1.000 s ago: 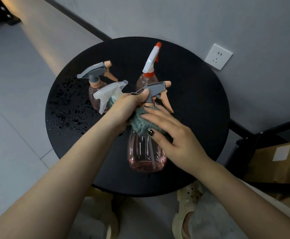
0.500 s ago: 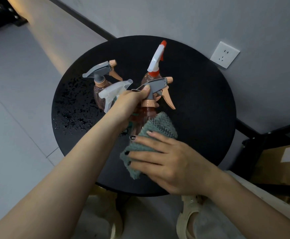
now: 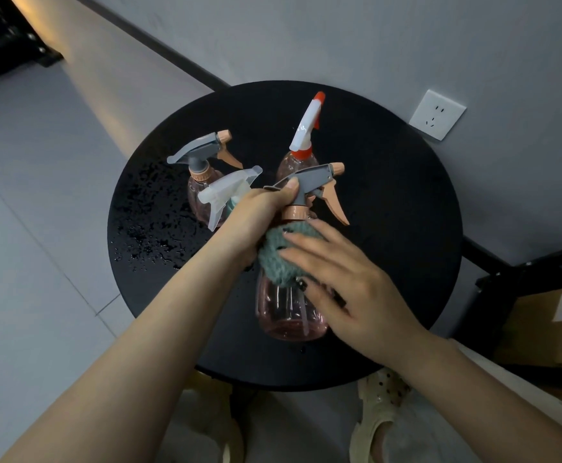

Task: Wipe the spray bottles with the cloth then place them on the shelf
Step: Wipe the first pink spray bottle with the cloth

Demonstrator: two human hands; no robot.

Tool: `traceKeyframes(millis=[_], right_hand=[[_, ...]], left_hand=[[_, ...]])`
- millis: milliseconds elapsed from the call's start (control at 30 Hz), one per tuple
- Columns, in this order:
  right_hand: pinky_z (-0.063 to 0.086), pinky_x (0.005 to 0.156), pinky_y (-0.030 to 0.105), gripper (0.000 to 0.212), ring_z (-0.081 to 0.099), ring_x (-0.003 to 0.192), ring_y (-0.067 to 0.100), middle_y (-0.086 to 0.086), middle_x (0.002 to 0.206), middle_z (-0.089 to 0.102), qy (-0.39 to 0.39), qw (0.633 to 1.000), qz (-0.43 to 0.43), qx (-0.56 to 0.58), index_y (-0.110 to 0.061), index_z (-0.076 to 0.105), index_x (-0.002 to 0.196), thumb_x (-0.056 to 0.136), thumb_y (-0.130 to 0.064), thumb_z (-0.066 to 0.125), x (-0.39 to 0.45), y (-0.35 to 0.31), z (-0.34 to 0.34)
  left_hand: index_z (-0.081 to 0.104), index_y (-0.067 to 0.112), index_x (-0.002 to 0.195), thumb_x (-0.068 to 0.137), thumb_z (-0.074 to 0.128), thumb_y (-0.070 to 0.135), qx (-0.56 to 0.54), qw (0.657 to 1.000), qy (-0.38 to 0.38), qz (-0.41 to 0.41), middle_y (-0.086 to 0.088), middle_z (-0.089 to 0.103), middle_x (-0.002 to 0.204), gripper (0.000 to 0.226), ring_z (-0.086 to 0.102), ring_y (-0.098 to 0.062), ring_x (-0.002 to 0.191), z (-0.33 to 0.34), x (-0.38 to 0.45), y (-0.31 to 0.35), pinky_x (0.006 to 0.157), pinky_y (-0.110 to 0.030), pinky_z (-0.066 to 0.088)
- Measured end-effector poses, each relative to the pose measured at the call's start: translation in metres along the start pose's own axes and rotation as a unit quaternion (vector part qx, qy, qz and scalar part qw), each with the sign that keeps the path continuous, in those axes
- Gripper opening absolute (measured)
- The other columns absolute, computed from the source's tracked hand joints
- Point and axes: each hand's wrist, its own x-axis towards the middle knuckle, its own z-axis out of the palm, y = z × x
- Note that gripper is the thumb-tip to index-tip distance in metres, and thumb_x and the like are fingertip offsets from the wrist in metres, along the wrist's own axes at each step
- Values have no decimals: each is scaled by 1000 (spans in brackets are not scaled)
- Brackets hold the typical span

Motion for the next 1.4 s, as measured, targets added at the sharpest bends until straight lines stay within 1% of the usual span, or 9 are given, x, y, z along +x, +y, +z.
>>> traceKeyframes(millis=[100, 300, 500, 600, 667, 867, 1067, 1200, 1400], right_hand=[[30, 113, 43, 34, 32, 139, 25, 0, 137, 53, -33, 991, -101, -83, -16, 58, 126, 95, -19, 47, -3, -4, 1], [27, 114, 45, 30, 39, 134, 26, 0, 130, 59, -101, 959, -218, -150, -17, 65, 118, 96, -20, 45, -3, -2, -2], [30, 112, 37, 36, 31, 139, 19, -5, 139, 50, -33, 996, -58, -64, -20, 56, 129, 95, -24, 46, 4, 5, -6], [22, 113, 20, 40, 26, 140, 5, -19, 141, 41, 12, 998, 54, 42, -26, 49, 135, 95, -31, 43, 8, 5, -6], [18, 113, 14, 42, 23, 140, 2, -21, 141, 39, 17, 996, 67, 56, -26, 47, 136, 95, -31, 42, 8, 5, -4], [34, 110, 45, 34, 33, 138, 26, -1, 136, 54, -28, 991, -95, -88, -16, 59, 126, 94, -20, 47, -2, -3, 0], [24, 115, 45, 30, 37, 135, 26, -2, 132, 57, -121, 941, -259, -182, -18, 62, 121, 93, -18, 53, -12, -3, 5], [26, 114, 42, 29, 38, 134, 24, -3, 132, 57, -79, 964, -206, -152, -18, 63, 120, 95, -21, 49, -5, -2, 0], [24, 114, 24, 39, 26, 141, 9, -16, 141, 43, 13, 998, 26, 56, -24, 50, 134, 95, -26, 45, 5, 4, -1]], left_hand=[[64, 6, 80, 96, 49, 31, 6, 1000, 24, -5, -3, 70, 65, 33, 62, -10, 49, 0, -3, 5, 45, -16, 47], [61, 16, 73, 98, 47, 30, 11, 998, 47, 28, 6, 68, 55, 31, 62, -3, 45, 2, -6, 10, 37, -12, 40], [63, 7, 73, 95, 52, 28, 13, 1000, 17, 15, -1, 68, 56, 32, 62, -10, 47, 1, -1, 3, 48, -18, 48], [63, 6, 76, 95, 52, 26, 14, 1000, -2, 16, -1, 69, 60, 30, 66, -11, 55, 3, 0, 0, 55, -20, 52], [63, 5, 76, 95, 52, 25, 11, 1000, -2, 18, -2, 69, 60, 30, 66, -11, 57, 2, -1, 0, 58, -22, 53], [62, 11, 71, 96, 50, 28, 21, 999, 27, 23, 1, 68, 56, 33, 60, -6, 44, 0, -5, 7, 42, -13, 44], [61, 15, 78, 96, 50, 32, 30, 998, 60, 18, -1, 70, 71, 28, 63, -12, 56, -5, -3, 11, 40, -13, 45], [62, 14, 74, 97, 48, 30, 32, 998, 32, 33, 4, 70, 59, 31, 63, -5, 47, -2, -5, 10, 40, -13, 44], [63, 6, 74, 95, 52, 28, 36, 999, 16, 28, -2, 69, 59, 33, 64, -12, 53, 0, 0, 2, 56, -22, 52]])
